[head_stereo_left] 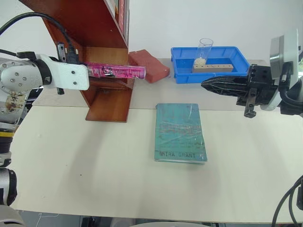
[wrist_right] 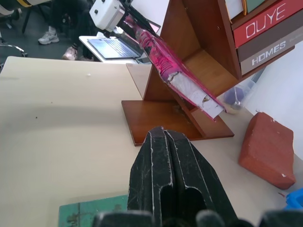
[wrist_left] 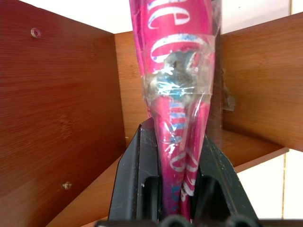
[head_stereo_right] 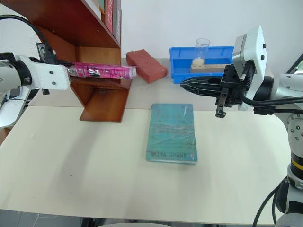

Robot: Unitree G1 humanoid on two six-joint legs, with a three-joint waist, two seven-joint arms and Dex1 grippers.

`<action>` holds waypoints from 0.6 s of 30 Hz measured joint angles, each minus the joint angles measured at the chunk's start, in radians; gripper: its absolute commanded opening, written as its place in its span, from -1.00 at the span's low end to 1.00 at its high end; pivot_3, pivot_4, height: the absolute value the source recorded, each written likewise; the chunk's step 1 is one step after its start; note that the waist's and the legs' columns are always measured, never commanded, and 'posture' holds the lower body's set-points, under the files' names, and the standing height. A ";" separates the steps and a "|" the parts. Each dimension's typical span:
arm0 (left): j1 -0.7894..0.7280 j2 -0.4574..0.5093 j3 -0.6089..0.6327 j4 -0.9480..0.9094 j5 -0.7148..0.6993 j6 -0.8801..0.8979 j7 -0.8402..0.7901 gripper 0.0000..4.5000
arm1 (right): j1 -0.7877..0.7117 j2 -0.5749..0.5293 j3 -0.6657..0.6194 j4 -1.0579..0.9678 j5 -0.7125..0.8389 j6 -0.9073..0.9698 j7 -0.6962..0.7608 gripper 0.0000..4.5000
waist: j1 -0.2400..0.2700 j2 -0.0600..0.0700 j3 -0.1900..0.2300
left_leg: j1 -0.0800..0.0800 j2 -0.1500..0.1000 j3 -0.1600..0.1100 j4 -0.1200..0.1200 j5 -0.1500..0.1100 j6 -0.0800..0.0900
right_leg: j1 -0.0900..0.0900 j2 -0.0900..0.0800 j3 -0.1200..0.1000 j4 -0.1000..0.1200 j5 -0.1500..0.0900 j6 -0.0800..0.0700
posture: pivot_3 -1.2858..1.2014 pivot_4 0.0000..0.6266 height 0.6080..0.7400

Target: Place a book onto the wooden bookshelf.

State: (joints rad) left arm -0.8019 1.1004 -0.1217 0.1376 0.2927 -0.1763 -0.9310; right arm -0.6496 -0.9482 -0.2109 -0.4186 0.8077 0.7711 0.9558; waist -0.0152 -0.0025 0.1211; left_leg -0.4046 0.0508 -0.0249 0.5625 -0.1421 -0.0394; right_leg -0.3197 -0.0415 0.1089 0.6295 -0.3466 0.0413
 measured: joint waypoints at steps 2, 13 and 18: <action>0.000 0.000 0.000 0.013 0.000 -0.002 0.000 -0.94 | 0.000 0.000 0.000 0.000 0.000 0.000 -0.001 -1.00 | 0.000 0.000 0.000 | 0.000 0.000 0.000 0.000 0.000 0.000 | 0.000 0.000 0.000 0.000 0.000 0.000 | 0.03 -0.52 1.00; 0.019 0.000 0.007 0.069 -0.005 0.011 0.009 0.03 | -0.007 0.010 0.001 0.000 0.000 0.000 -0.006 -1.00 | -0.020 0.000 0.000 | 0.001 0.001 0.000 -0.002 0.000 0.001 | -0.001 0.001 0.000 0.001 0.000 0.000 | 0.03 -0.52 1.00; 0.024 0.007 0.038 0.070 -0.014 0.030 0.016 0.99 | -0.007 0.010 0.002 0.000 -0.001 0.000 -0.005 -1.00 | -0.019 0.001 0.000 | 0.001 0.001 0.000 -0.001 0.000 0.001 | 0.000 0.001 0.000 0.001 0.000 0.000 | 0.03 -0.52 1.00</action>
State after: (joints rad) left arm -0.7780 1.1074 -0.0836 0.2080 0.2784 -0.1460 -0.9153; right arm -0.6568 -0.9380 -0.2092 -0.4185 0.8067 0.7710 0.9506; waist -0.0341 -0.0017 0.1207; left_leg -0.4034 0.0519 -0.0251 0.5611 -0.1422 -0.0387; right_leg -0.3199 -0.0402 0.1087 0.6306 -0.3466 0.0412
